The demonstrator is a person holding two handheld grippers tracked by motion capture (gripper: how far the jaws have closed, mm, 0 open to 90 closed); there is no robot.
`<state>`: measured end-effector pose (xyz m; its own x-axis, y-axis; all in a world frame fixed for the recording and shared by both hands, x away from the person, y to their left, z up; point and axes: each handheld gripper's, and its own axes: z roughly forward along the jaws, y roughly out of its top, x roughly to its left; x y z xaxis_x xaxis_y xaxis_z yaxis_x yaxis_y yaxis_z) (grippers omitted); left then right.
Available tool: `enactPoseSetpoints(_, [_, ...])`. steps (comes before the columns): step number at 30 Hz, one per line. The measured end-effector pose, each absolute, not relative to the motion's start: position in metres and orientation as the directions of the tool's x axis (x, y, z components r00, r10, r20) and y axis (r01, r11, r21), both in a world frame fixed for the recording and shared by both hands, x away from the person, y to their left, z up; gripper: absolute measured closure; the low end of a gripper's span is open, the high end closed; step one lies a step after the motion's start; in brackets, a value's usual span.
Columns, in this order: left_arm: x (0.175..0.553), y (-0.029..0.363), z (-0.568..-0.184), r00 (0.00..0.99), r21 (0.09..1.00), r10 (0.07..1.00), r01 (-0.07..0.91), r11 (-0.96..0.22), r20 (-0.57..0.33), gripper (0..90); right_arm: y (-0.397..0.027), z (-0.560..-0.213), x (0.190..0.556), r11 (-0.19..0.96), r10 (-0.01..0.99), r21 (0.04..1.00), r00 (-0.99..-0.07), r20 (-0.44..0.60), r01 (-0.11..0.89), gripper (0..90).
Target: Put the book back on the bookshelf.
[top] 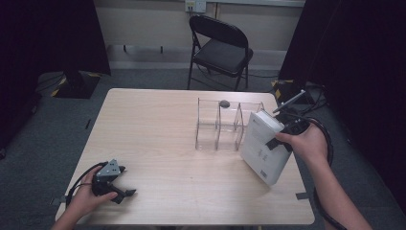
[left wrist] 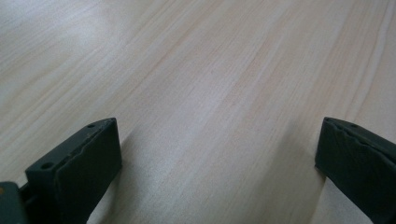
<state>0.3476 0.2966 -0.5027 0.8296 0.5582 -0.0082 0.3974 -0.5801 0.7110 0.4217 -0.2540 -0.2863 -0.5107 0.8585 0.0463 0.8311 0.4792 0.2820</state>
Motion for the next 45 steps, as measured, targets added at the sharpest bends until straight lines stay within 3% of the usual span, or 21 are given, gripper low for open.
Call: enactPoseSetpoints(45, [0.348,0.297,-0.503,0.83,0.711,0.558,0.398,-0.58,-0.008,0.0,-0.25,-0.281,0.44,0.397,0.902,0.283,-0.428,0.056,0.873,52.3])
